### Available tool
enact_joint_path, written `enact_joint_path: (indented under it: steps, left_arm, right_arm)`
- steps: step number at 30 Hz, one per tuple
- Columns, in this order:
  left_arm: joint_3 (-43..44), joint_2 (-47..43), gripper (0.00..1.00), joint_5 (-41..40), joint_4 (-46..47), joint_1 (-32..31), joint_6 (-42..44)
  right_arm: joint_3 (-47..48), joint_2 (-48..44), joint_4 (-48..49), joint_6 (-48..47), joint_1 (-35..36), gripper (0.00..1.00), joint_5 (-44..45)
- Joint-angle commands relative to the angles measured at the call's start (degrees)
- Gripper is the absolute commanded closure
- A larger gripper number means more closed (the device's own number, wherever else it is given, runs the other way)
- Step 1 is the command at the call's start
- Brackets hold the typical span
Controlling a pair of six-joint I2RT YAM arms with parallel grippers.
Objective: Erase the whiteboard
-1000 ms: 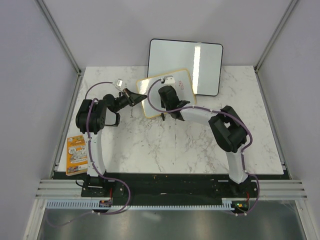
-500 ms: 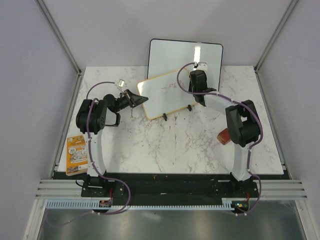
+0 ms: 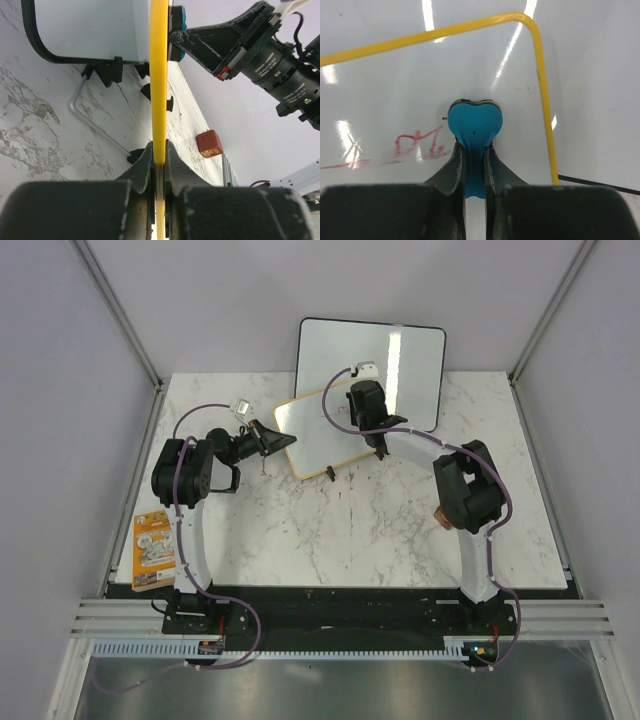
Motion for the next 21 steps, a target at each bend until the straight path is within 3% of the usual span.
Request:
enact_joint_path:
  steps: [1, 4, 7, 15, 21]
  left_arm:
    - [-0.2, 1.7, 0.98, 4.3, 15.0, -1.1, 1.7]
    - [-0.3, 1.6, 0.98, 4.4, 15.0, -1.2, 1.9]
    - [-0.5, 1.6, 0.98, 4.4, 15.0, -1.2, 1.9]
    - [-0.5, 1.6, 0.98, 4.5, 15.0, -1.3, 1.9]
    - [-0.5, 1.5, 0.98, 4.7, 15.0, -1.3, 1.9]
  right_arm:
    - [5.4, 4.8, 0.5, -1.4, 2.8, 1.0, -9.3]
    - [7.6, 6.3, 0.3, -3.0, 4.1, 1.0, -11.7]
    - [9.2, 7.2, -1.1, -1.5, 3.6, 1.0, -7.9]
    - [6.0, 4.8, -4.0, 4.0, -3.5, 1.0, -0.8]
    - [2.0, 4.4, -8.1, 4.0, -4.5, 1.0, -2.1]
